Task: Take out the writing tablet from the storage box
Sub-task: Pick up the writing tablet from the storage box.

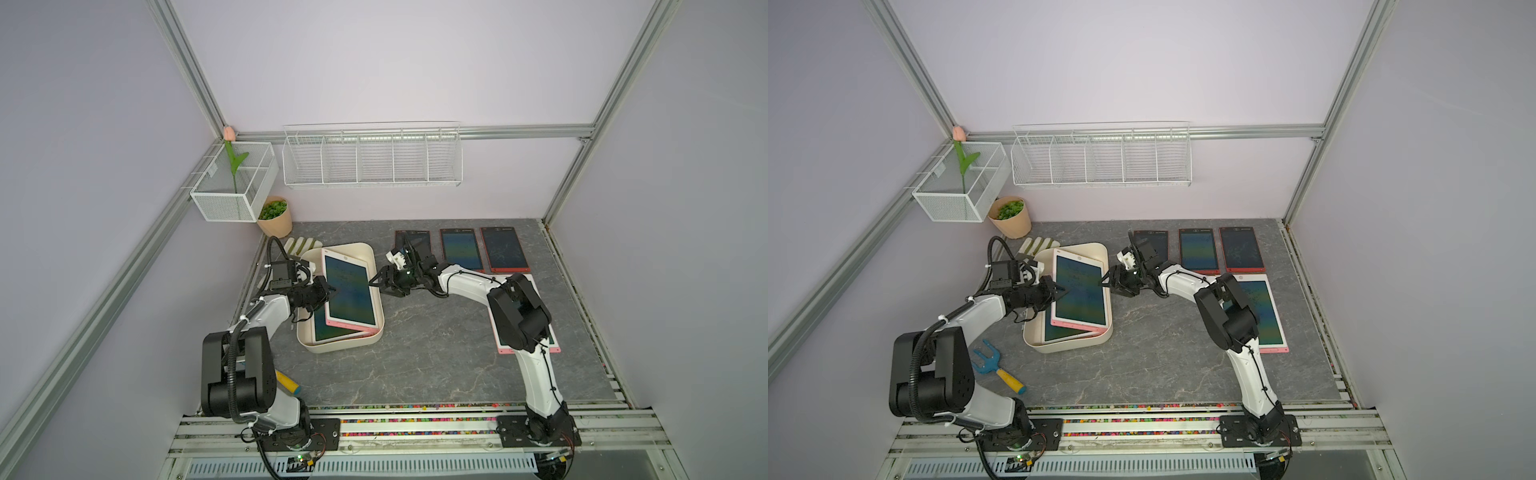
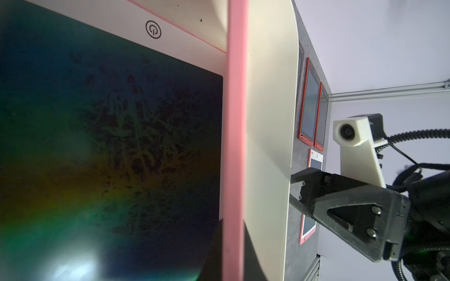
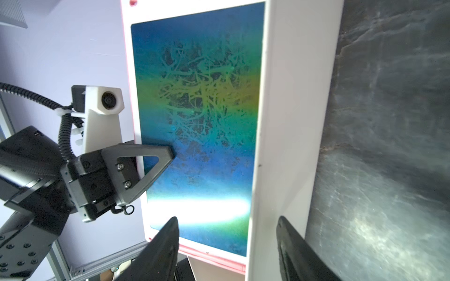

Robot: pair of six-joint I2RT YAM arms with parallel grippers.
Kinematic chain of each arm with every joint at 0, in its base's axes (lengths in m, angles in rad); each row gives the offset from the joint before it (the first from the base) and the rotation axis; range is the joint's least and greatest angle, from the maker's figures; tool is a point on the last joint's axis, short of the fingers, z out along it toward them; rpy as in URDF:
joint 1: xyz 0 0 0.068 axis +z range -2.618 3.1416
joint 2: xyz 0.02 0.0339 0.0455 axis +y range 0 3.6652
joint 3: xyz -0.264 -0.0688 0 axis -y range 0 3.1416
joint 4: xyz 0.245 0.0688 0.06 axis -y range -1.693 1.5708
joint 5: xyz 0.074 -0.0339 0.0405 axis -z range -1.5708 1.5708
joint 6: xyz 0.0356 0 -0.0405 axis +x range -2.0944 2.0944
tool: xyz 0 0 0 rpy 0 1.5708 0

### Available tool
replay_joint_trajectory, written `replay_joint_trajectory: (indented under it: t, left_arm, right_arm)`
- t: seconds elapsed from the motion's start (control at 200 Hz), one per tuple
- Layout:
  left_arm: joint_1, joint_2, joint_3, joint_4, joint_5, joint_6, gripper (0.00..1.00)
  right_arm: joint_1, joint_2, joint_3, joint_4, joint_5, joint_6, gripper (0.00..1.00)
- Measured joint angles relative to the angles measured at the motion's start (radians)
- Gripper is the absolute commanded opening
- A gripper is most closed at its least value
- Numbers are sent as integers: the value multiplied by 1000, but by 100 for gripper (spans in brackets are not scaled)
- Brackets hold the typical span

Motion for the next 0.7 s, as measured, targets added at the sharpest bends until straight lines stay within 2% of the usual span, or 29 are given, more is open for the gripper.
replay_joint_trajectory:
  t: [0.39, 0.7]
  left_arm:
    - [6, -136, 0, -85, -21, -26, 7]
    - [6, -245, 3, -104, 6, -64, 8]
  right_arm:
    - [-78, -166, -113, -116, 1, -127, 64]
    - [-132, -296, -225, -142, -4, -168, 64]
